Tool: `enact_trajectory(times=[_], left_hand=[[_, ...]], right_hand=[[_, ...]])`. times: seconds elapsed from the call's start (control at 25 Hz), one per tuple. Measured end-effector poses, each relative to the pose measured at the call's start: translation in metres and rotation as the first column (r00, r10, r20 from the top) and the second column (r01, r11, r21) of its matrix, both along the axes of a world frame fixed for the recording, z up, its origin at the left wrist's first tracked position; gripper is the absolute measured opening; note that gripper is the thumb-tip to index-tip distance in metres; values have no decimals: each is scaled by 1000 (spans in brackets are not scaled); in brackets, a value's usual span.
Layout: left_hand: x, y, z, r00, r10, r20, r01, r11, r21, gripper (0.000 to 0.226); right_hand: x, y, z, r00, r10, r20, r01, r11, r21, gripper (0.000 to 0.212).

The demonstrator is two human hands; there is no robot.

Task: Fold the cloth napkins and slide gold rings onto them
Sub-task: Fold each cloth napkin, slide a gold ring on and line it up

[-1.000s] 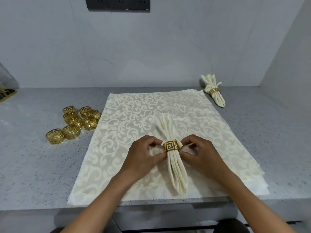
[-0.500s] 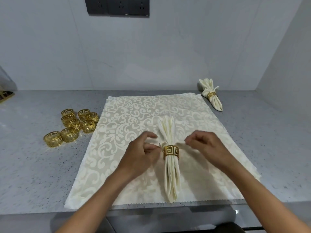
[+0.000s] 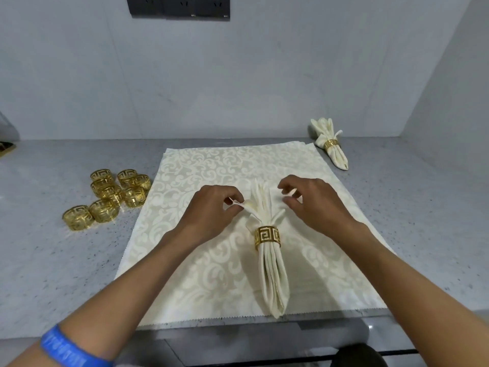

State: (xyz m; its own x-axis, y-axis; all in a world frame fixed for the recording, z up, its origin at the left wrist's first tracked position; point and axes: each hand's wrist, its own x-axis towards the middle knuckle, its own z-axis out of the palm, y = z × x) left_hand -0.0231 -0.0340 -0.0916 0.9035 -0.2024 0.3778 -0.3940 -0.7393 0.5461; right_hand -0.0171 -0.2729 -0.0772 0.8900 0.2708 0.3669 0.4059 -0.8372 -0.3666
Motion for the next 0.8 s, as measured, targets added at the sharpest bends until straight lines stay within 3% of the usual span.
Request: enact_trajectory(times=[0.08, 0.12, 0.2, 0.32, 0.44, 0.6, 0.72, 0.8], left_hand=[[-3, 0, -3, 1000, -15, -3, 15, 999, -41, 6], [-4, -2, -1, 1000, -25, -5, 25, 998, -56, 6], [-4, -8, 4, 999, -48, -1, 48, 997, -61, 6], [-3, -4, 9, 1000, -22, -3, 22, 999, -35, 4], [-11, 14, 0, 998, 4, -66, -9, 996, -88, 8], [-32, 20, -21, 987, 90, -134, -130, 935, -330, 35], [-40, 3, -28, 989, 20, -147, -39, 991, -128, 33], [-44, -10, -28, 984, -79, -158, 87, 995, 44, 22]], right_hand=[[3, 6, 1, 998, 33, -60, -35, 999, -34, 51], [7, 12, 2, 997, 42, -61, -46, 997, -69, 52], [16, 22, 8, 998, 51, -21, -53, 994, -95, 30], [13, 13, 8, 1000, 13, 22, -14, 1000, 11, 4], [-8, -22, -4, 995, -92, 24, 90, 993, 73, 5], [-47, -18, -11, 946, -318, -70, 326, 924, 201, 19], [-73, 32, -10, 930, -347, -122, 344, 938, -41, 57], [-84, 55, -7, 923, -348, -165, 320, 931, -175, 65]])
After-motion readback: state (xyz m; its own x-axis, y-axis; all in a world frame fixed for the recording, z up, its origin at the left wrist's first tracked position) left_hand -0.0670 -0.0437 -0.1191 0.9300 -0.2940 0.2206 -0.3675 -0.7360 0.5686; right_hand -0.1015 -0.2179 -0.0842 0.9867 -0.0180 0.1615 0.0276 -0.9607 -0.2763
